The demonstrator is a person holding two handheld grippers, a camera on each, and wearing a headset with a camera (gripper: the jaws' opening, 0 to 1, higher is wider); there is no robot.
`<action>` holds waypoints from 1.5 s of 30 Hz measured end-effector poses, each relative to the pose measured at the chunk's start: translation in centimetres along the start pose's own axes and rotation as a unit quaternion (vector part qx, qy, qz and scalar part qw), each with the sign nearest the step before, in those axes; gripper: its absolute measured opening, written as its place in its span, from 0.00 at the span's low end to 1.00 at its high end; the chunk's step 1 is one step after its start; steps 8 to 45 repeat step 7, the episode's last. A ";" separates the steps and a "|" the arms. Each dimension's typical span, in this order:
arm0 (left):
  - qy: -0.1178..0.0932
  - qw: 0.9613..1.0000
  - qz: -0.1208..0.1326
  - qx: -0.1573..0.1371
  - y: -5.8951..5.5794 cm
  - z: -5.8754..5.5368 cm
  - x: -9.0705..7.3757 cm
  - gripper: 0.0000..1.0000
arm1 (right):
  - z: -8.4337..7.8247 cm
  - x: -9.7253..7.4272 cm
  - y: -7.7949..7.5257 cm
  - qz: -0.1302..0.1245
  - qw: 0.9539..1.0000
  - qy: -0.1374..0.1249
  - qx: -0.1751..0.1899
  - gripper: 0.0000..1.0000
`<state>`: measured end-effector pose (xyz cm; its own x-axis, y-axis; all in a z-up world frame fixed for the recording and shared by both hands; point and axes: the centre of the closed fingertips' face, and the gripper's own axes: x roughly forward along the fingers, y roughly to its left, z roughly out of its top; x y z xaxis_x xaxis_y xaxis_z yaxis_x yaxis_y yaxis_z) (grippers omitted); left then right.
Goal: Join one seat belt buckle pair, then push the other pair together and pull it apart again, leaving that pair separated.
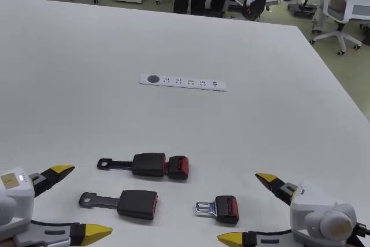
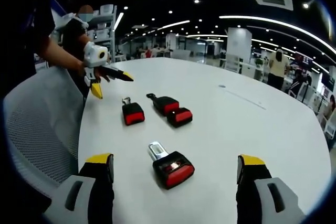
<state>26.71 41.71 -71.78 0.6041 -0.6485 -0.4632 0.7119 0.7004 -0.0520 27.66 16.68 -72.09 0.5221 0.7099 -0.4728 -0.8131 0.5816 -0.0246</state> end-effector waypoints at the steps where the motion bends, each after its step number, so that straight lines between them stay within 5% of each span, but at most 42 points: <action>1: -0.001 1.000 0.000 0.000 -0.1 0.1 0.0 1.00 | 0.0 0.0 0.0 0.001 1.000 0.000 0.001 0.99; 45: -0.002 1.000 -0.001 0.001 -0.1 0.3 0.0 1.00 | -0.3 0.0 -0.3 0.001 1.000 0.000 0.000 0.99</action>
